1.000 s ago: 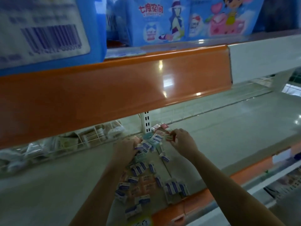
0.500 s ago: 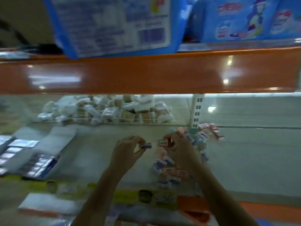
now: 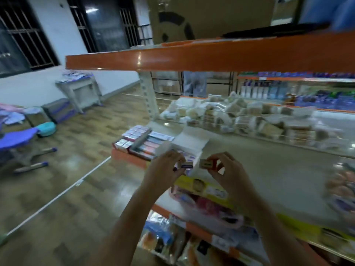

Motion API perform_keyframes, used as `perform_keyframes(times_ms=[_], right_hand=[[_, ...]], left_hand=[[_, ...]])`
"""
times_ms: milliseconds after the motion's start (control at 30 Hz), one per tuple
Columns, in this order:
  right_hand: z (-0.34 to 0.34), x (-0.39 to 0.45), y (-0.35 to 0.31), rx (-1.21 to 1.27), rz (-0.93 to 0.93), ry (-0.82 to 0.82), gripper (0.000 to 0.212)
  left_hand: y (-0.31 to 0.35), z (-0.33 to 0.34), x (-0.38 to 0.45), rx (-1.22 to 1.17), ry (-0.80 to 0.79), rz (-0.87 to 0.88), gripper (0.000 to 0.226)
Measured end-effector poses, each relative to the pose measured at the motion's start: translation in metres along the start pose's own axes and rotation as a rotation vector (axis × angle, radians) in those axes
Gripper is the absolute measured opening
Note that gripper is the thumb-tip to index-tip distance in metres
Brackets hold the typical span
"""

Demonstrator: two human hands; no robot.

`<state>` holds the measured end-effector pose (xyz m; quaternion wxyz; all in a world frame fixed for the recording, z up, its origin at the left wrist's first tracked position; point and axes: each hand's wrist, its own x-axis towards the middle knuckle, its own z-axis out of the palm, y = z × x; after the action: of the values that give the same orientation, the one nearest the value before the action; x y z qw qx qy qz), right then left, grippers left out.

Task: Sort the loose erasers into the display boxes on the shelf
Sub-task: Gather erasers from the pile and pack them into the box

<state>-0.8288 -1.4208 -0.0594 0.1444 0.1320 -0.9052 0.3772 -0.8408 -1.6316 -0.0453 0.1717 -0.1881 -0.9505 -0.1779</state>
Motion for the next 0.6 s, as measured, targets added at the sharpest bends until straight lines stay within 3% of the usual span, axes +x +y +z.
perform_keyframes(times_ms=[267, 600], right_hand=[[0.084, 0.064, -0.060, -0.012, -0.042, -0.052, 0.030], [0.173, 0.191, -0.107, -0.081, -0.177, -0.159, 0.026]], left_hand=[[-0.112, -0.023, -0.016, -0.061, 0.073, -0.107, 0.021], [-0.251, -0.041, 0.032, -0.091, 0.142, -0.335, 0.018]])
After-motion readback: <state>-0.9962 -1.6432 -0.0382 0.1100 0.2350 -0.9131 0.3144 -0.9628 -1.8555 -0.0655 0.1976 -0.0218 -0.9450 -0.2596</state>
